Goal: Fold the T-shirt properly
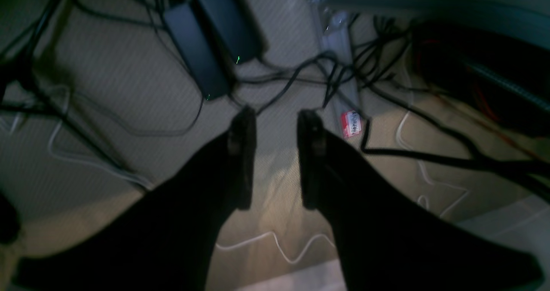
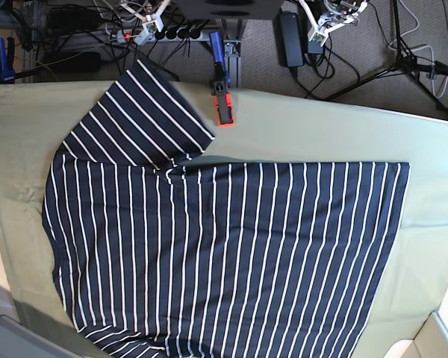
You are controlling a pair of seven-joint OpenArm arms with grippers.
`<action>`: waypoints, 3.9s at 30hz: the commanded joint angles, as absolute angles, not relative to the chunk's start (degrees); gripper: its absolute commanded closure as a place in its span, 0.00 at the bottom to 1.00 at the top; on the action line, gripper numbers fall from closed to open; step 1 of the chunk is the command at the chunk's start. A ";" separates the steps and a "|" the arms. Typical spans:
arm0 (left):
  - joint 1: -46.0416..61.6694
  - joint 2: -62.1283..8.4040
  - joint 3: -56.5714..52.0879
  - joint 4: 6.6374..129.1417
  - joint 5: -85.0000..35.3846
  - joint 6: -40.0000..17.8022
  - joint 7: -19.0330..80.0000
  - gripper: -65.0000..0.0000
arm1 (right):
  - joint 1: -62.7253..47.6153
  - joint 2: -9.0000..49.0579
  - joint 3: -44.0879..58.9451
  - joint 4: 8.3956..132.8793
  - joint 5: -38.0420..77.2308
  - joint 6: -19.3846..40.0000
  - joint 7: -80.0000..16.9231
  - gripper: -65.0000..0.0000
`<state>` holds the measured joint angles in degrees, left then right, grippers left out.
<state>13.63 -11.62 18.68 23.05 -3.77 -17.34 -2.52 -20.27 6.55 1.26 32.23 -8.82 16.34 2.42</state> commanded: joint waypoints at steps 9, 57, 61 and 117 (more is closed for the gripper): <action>29.89 -17.47 13.54 45.45 -4.16 -20.86 -5.37 0.70 | -36.12 11.66 1.37 52.29 -5.93 18.28 2.76 0.90; 58.41 -20.99 -11.81 101.01 -22.02 -40.00 1.56 0.70 | -44.93 15.27 28.91 101.47 36.01 16.49 -15.81 0.52; 58.46 -20.95 -11.81 101.01 -22.06 -40.00 3.27 0.70 | -41.52 11.64 28.73 100.57 36.77 16.67 -17.63 0.52; 57.93 -24.14 -20.51 102.48 -35.51 -40.00 6.76 0.70 | -31.92 -1.74 19.00 100.44 21.37 17.17 -18.04 1.00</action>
<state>57.28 -23.55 -20.01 101.47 -34.48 -39.09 7.75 -31.73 -1.91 18.98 99.72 21.34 16.69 -18.76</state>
